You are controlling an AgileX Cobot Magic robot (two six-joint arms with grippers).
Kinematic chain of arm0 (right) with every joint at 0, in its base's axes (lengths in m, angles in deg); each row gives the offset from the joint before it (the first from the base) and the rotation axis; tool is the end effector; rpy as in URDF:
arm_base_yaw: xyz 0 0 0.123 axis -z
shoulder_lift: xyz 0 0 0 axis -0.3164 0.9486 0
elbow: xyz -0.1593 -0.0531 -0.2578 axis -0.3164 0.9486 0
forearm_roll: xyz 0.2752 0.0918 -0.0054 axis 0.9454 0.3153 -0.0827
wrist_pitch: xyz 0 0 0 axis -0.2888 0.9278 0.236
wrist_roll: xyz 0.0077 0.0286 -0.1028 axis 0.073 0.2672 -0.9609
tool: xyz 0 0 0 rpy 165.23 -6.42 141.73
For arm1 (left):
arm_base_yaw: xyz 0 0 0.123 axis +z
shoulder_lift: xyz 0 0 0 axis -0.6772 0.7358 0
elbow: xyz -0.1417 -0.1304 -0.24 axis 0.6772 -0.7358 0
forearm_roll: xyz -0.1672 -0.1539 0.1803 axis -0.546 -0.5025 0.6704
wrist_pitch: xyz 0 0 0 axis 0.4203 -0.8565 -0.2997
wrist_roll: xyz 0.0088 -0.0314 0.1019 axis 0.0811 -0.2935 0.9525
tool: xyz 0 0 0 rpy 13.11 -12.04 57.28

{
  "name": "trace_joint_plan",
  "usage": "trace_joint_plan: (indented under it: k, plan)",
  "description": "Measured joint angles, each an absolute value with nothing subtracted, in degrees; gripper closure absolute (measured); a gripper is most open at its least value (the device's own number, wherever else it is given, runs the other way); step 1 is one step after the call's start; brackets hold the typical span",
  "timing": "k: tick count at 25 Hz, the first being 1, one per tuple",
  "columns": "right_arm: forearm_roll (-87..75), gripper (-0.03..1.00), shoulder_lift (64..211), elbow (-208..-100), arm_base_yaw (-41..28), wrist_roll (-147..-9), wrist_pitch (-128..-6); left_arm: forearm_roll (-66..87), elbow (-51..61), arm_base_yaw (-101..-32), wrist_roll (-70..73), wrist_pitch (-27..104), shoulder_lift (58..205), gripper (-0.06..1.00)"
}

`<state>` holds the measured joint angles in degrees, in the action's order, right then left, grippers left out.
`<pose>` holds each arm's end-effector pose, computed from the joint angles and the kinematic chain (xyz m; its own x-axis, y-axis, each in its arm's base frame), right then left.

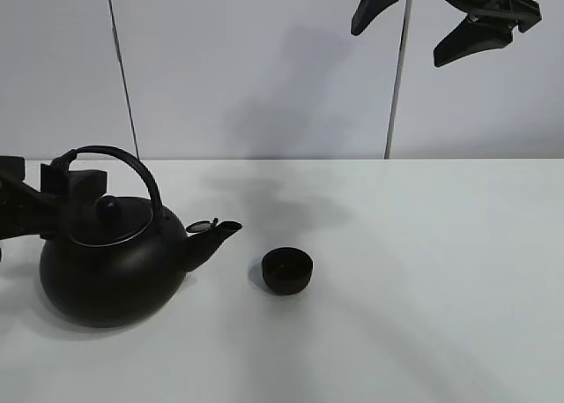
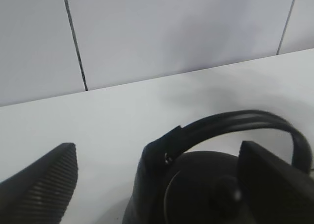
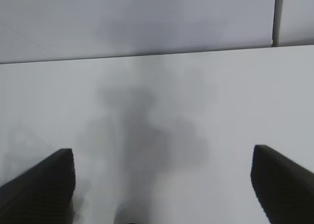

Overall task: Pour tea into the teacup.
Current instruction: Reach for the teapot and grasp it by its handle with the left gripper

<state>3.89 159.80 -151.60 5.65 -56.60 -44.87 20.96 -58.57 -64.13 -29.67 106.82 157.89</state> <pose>0.4171 0.1123 0.3036 -0.7298 0.0769 -0.6793 -0.1609 0.9464 0.2799 0.2506 -0.0936 0.1120 -0.2109 0.1231 -0.9697 0.3335 0.9416 0.0470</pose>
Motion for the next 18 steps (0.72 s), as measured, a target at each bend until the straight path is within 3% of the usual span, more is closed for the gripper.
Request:
trace_joint_plan:
  k: [18]
  plan:
    - [3.94, 0.29, 159.8, -151.6, 5.65, -56.55, -44.98, 18.28, -55.53, -61.97, -26.12, 108.01, 160.53, 0.31]
